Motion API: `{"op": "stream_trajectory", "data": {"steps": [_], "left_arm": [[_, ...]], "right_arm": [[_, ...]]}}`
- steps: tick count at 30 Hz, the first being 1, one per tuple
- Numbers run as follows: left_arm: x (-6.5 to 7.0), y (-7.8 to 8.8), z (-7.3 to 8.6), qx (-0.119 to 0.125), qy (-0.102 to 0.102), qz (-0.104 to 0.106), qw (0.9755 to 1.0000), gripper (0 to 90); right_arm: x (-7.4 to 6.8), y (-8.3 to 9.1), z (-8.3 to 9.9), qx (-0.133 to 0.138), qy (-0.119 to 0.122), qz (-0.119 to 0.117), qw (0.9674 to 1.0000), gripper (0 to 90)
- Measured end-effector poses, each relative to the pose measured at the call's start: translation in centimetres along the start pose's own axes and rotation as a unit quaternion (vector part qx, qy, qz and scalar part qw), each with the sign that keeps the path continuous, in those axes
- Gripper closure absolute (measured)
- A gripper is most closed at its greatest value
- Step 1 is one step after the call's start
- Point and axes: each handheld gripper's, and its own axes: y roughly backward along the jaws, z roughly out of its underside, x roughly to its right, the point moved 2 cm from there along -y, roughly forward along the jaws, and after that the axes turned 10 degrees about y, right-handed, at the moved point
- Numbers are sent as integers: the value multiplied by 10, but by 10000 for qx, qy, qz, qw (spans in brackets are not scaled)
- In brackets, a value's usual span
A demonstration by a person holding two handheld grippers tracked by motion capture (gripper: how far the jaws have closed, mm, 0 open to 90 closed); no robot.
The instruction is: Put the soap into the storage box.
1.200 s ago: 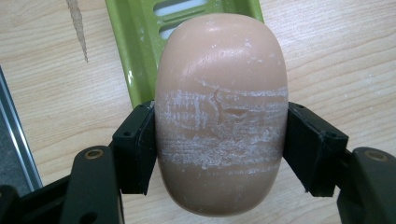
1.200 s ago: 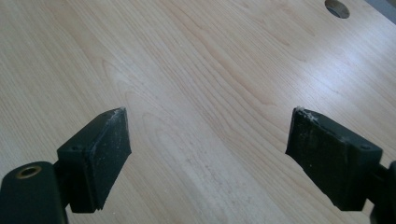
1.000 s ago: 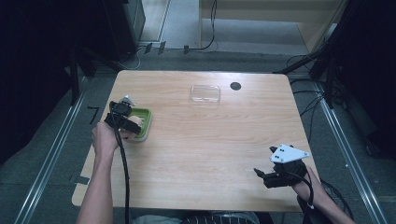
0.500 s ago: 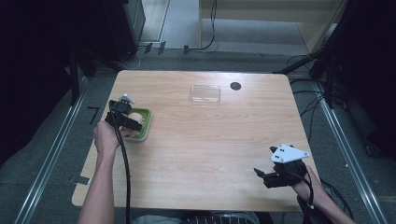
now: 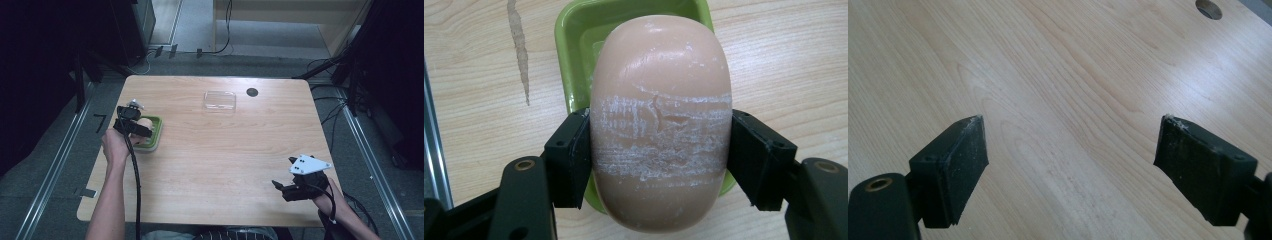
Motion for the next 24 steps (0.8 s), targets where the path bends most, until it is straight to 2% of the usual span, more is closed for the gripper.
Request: {"op": "stream_trajectory", "data": {"steps": [8,13,20,24], "left_arm": [[1,-9,-3,26,86,39,10000,340],[0,-13,-3,130,194,62,9997,340],[1,-15,-3,325,230,31,9992,340],[1,-18,-2,359,253,23,9990,340]], "right_arm": [[0,0,0,2,-13,2,10000,136],[0,1,0,8,-26,6,10000,136],[0,1,1,18,-35,1,10000,136],[0,1,1,22,-20,7,10000,136]]}}
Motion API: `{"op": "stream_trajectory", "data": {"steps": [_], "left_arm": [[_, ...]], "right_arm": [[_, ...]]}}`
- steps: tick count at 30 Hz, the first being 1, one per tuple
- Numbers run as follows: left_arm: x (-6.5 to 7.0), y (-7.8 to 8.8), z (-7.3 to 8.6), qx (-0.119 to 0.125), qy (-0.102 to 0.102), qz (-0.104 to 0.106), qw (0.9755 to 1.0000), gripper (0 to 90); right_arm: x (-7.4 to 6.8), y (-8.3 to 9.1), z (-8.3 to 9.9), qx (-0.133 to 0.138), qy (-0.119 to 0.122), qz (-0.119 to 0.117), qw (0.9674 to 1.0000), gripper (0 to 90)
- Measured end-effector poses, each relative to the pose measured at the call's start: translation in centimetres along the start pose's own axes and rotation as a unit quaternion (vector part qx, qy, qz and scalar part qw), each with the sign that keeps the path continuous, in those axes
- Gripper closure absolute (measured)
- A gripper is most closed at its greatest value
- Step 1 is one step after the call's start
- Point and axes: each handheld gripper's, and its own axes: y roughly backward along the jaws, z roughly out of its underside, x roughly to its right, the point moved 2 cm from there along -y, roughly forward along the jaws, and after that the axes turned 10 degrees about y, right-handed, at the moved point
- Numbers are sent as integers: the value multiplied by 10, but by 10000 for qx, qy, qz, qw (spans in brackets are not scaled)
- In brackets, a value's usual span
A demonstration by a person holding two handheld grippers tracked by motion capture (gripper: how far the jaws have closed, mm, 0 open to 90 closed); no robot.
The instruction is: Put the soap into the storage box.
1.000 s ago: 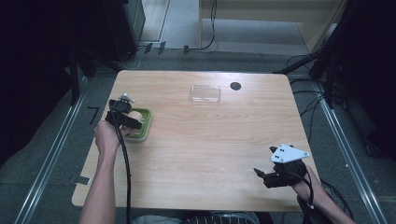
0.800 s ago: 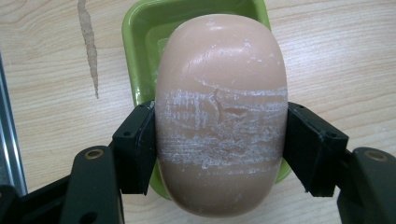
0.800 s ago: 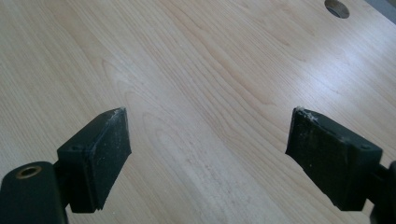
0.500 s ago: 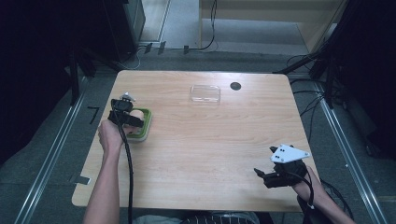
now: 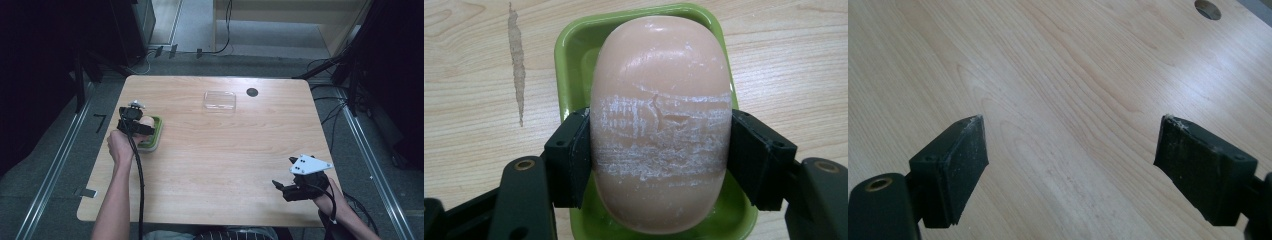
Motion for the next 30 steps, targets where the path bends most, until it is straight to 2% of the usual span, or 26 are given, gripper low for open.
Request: {"op": "stream_trajectory", "data": {"steps": [6,8,30], "left_arm": [[-3,-4,2,40,62,-19,10000,339],[-3,-6,2,39,107,56,9999,340],[-4,-14,5,117,186,43,9997,339]], "right_arm": [[0,0,0,-9,-4,1,10000,136],[0,0,0,-6,-6,0,10000,137],[0,0,0,-1,0,-3,10000,136]]}}
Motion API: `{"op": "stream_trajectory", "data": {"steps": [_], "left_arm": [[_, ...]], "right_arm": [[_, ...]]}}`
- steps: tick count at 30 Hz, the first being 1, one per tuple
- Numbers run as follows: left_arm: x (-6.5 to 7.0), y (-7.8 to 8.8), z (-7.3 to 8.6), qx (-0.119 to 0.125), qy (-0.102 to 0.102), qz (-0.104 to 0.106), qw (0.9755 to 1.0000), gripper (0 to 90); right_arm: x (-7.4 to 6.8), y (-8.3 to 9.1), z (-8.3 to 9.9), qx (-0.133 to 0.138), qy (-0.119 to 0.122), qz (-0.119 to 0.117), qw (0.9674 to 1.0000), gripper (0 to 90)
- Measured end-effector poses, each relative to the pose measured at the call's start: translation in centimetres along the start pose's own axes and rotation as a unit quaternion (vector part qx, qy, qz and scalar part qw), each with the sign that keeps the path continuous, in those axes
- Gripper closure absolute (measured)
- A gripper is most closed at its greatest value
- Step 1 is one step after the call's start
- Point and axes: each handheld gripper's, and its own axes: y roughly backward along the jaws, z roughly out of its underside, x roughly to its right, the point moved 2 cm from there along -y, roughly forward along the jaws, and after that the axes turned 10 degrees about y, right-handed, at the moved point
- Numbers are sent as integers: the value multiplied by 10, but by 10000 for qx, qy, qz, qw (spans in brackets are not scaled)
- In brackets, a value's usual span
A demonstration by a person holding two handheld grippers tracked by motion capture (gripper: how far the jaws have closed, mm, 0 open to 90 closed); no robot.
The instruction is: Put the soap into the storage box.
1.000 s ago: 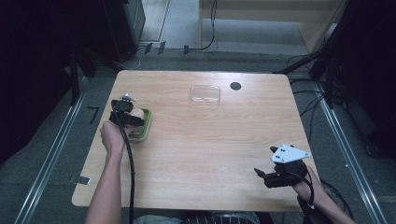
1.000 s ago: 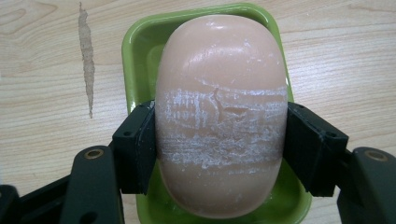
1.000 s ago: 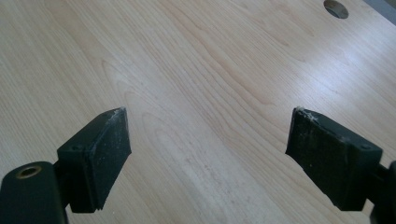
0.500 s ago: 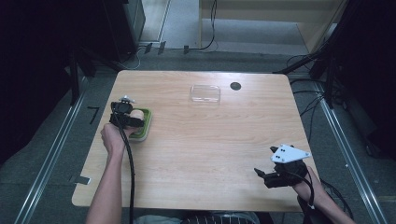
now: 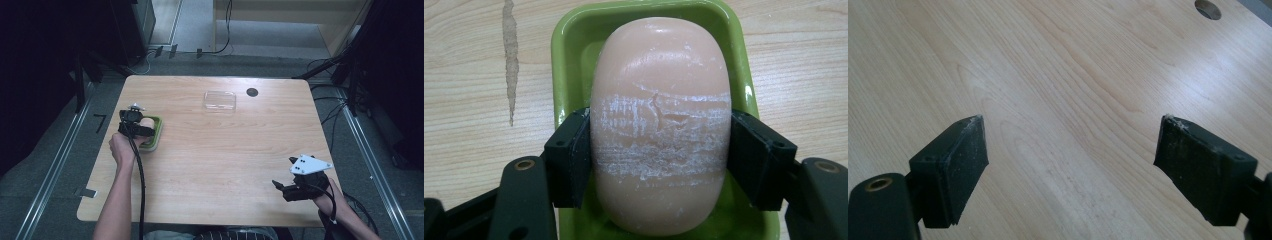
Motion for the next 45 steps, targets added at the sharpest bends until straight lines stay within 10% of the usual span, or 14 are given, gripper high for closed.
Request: {"op": "stream_trajectory", "data": {"steps": [45], "left_arm": [[6,2,-5,-26,-119,-319,9994,292]], "right_arm": [[1,1,3,1,-65,23,10000,136]]}}
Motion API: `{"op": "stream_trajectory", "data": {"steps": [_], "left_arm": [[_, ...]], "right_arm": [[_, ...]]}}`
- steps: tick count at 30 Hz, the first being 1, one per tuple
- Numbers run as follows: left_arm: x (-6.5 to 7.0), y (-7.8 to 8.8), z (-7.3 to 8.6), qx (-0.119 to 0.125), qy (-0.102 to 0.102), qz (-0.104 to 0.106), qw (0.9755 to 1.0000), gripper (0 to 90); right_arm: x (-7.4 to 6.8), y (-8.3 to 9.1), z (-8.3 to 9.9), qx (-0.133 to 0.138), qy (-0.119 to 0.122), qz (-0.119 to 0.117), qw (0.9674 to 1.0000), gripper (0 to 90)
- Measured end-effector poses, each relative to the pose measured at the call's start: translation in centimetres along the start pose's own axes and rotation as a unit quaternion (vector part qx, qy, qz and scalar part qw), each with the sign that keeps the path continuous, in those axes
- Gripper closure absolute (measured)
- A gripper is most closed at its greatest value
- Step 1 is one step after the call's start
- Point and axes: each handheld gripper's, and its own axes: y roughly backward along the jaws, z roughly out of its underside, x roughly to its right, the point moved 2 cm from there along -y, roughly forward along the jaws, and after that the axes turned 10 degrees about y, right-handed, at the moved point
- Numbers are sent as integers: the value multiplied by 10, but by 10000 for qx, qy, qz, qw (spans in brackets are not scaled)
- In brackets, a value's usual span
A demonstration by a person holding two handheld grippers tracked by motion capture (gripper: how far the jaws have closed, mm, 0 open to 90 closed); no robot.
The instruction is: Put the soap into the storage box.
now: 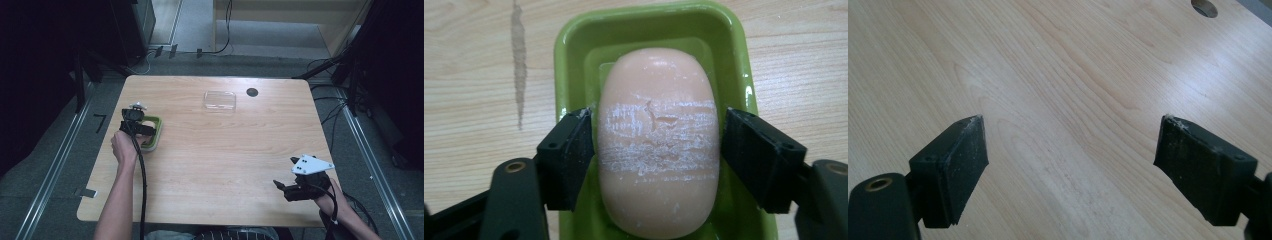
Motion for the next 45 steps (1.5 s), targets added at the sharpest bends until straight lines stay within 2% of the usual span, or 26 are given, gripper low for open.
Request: {"op": "stream_trajectory", "data": {"steps": [4,9,11,14,22,38,45], "left_arm": [[0,8,-1,-36,-59,-71,10000,190],[1,16,0,-214,-165,-171,9995,144],[3,19,1,-358,-265,-161,9989,138],[5,25,3,-445,-367,-176,9982,126],[8,36,11,-753,-428,-151,9961,76],[14,55,36,-1003,-675,-123,9926,38],[14,66,48,-1018,-745,-108,9920,30]], "right_arm": [[0,0,-1,17,63,7,10000,136],[-2,1,-1,19,38,27,10000,136],[-2,1,-1,14,58,16,10000,136],[-2,1,-2,11,57,15,10000,136],[-2,1,-2,13,57,28,10000,136],[-2,1,-2,17,69,13,10000,136],[-2,0,-3,13,64,21,10000,136]]}}
